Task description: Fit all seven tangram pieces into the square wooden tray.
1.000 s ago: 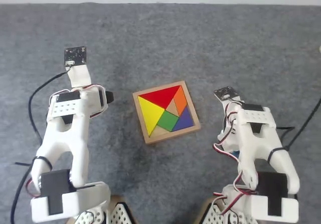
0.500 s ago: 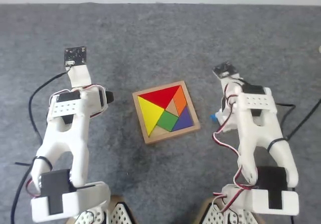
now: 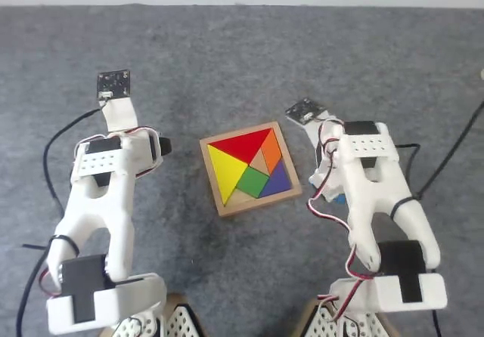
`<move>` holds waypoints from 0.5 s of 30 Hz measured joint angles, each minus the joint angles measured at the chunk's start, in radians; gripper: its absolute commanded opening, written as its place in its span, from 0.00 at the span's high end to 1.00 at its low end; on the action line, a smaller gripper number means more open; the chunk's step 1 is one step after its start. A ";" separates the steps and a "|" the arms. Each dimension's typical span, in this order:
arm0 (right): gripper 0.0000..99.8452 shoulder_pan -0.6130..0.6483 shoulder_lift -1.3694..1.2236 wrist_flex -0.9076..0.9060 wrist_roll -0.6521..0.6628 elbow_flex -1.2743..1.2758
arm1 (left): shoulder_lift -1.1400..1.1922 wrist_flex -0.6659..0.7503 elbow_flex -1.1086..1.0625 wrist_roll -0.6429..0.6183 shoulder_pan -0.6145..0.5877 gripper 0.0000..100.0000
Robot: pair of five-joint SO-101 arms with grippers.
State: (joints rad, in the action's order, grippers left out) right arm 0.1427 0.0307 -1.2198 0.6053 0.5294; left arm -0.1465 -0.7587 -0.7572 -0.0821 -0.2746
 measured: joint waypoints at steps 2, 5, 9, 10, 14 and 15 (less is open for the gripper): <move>0.66 0.000 -0.029 0.002 0.005 0.000 | 0.000 0.000 0.000 0.000 0.000 0.75; 0.66 -0.003 -0.086 0.034 0.005 -0.002 | 0.000 0.000 0.000 0.000 0.000 0.75; 0.69 -0.003 -0.157 0.080 0.005 -0.002 | 0.000 0.000 0.000 0.000 0.000 0.75; 0.72 -0.003 -0.166 0.091 0.005 -0.002 | 0.000 0.000 0.000 0.000 0.000 0.75; 0.87 -0.008 -0.175 0.121 0.005 -0.011 | 0.000 0.000 0.000 0.000 0.000 0.75; 0.90 -0.009 -0.175 0.129 0.005 -0.017 | 0.000 0.000 0.000 0.000 0.000 0.75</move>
State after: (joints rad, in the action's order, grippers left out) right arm 0.1335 -0.1442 -1.0909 0.6099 0.5125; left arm -0.1465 -0.7587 -0.7572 -0.0821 -0.2746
